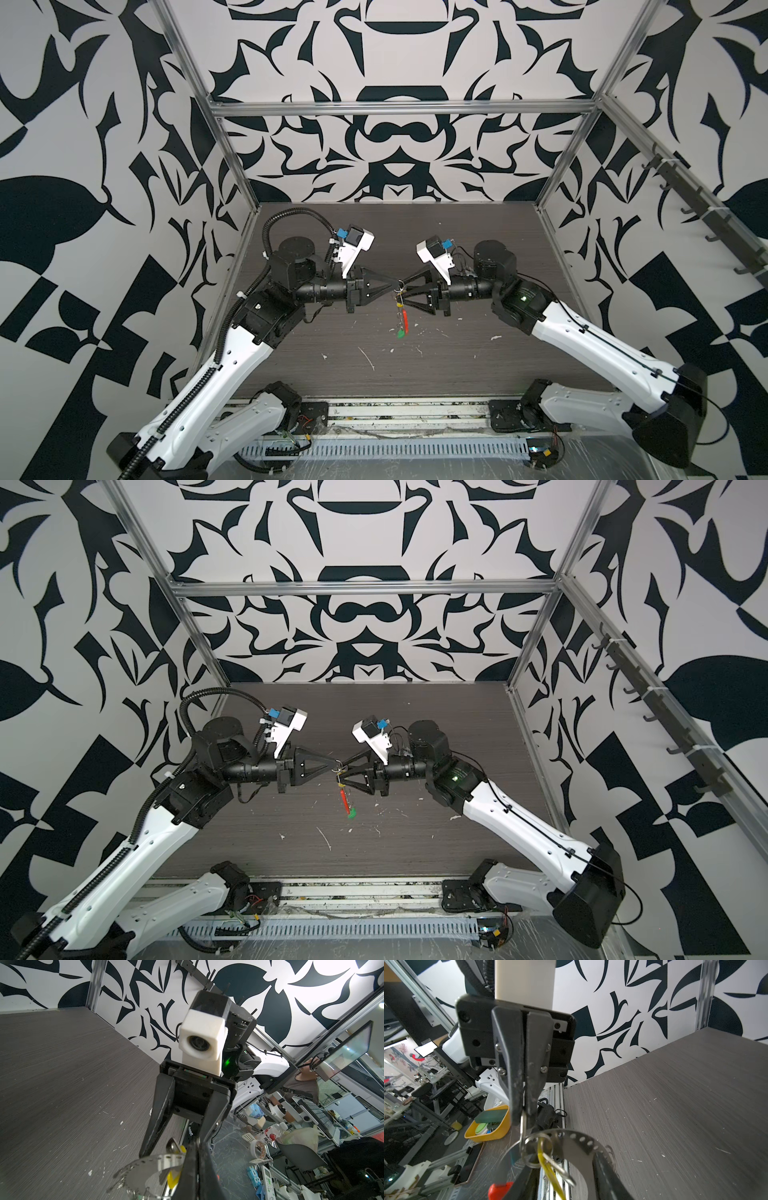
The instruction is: Remove the keys from the keyring
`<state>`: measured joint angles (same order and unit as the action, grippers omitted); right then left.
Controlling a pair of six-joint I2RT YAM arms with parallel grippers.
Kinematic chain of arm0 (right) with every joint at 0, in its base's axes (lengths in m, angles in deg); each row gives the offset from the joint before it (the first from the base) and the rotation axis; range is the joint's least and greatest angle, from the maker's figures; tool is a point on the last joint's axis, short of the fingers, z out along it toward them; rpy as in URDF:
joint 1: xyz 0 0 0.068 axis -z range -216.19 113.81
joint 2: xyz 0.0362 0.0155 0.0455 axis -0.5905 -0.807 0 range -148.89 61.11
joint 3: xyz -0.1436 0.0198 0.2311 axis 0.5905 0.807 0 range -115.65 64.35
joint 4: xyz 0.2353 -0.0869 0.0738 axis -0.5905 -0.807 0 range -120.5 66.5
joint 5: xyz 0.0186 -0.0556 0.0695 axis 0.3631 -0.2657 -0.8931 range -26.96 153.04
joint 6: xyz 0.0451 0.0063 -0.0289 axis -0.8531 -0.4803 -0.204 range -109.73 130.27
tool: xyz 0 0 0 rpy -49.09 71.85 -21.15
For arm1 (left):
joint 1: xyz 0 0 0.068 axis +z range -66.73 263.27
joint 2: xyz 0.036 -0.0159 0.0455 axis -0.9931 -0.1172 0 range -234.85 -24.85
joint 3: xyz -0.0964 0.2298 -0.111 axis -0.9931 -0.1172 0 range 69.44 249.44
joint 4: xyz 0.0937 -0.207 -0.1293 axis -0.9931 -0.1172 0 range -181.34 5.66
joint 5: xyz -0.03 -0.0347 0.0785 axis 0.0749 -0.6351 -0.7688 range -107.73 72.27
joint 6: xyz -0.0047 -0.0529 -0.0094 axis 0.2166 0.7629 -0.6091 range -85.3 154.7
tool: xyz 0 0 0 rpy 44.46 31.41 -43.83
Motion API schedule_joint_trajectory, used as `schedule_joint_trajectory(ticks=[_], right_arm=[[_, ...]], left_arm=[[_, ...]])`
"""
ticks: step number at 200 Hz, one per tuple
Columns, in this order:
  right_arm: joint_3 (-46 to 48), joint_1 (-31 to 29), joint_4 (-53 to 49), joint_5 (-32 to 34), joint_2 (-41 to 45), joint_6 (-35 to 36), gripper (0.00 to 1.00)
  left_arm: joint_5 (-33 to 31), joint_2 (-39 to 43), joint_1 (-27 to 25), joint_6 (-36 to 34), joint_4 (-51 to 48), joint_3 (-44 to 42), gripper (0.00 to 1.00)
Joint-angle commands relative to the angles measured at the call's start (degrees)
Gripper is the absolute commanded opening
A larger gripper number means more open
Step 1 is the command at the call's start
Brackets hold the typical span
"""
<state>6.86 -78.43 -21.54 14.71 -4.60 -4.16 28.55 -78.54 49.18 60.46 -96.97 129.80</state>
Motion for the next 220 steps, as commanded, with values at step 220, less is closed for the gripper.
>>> schedule_joint_trajectory(ticks=[220], right_arm=[[-5.3, -2.8, -3.3, -0.4, 0.6, 4.2, 0.0]], left_arm=[[-5.7, 2.9, 0.1, 2.4, 8.1, -4.4, 0.0]])
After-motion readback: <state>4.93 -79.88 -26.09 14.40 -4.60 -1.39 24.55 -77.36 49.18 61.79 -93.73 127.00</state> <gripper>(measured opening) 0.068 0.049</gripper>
